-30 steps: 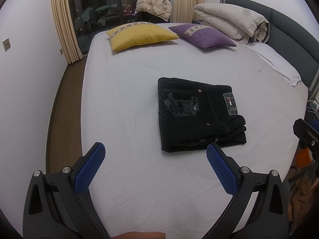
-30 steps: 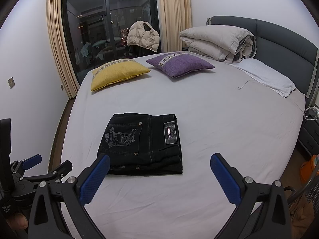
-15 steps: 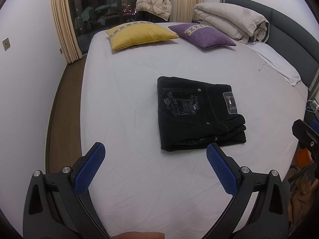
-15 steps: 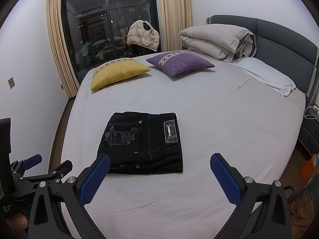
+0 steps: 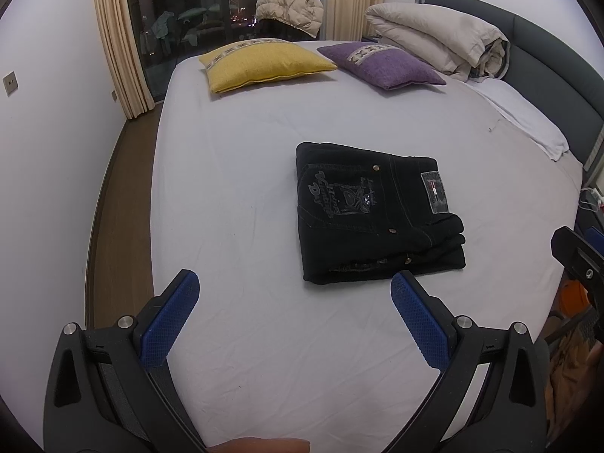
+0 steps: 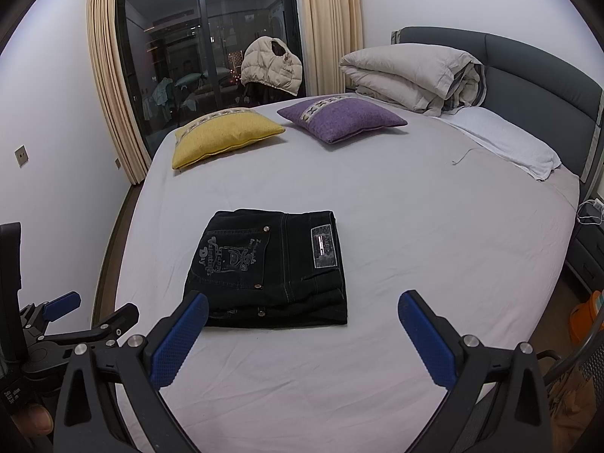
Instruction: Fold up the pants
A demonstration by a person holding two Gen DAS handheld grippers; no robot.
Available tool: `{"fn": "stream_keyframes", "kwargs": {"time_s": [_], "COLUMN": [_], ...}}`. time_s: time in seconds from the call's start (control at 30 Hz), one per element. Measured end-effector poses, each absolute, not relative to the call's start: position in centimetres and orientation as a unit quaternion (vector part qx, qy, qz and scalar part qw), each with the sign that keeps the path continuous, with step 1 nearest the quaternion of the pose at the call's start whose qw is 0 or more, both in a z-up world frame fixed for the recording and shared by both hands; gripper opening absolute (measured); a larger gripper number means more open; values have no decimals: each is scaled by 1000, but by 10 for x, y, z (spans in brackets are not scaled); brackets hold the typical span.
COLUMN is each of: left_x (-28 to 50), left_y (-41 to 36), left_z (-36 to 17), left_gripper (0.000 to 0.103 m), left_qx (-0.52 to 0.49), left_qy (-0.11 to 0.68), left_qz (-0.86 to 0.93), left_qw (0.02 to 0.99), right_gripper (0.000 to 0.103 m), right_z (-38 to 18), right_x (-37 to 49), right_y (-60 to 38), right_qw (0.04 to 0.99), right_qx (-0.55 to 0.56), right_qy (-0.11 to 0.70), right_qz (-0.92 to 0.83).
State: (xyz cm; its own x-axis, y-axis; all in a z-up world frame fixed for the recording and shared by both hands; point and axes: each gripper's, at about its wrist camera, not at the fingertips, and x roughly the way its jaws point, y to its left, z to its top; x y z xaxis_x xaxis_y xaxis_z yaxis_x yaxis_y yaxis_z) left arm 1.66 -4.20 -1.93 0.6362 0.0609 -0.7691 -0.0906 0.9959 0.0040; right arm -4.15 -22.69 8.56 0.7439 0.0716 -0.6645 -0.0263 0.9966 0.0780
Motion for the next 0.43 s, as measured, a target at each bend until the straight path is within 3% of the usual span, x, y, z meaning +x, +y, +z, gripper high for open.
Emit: {"fn": "stream_keyframes", "kwargs": {"time_s": [0.43], "left_x": [14], "left_y": [-40], "left_z": [-20], "left_gripper": [103], "left_qx": [-12], "left_qy": [423], "left_qz": [41], "left_qw": [905], "right_gripper": [103], "right_z": [83], "right_x": [-49], "right_y": [-226], "right_qw": [932], "right_qx": [34], "right_qy": [359], "right_qz": [24]}}
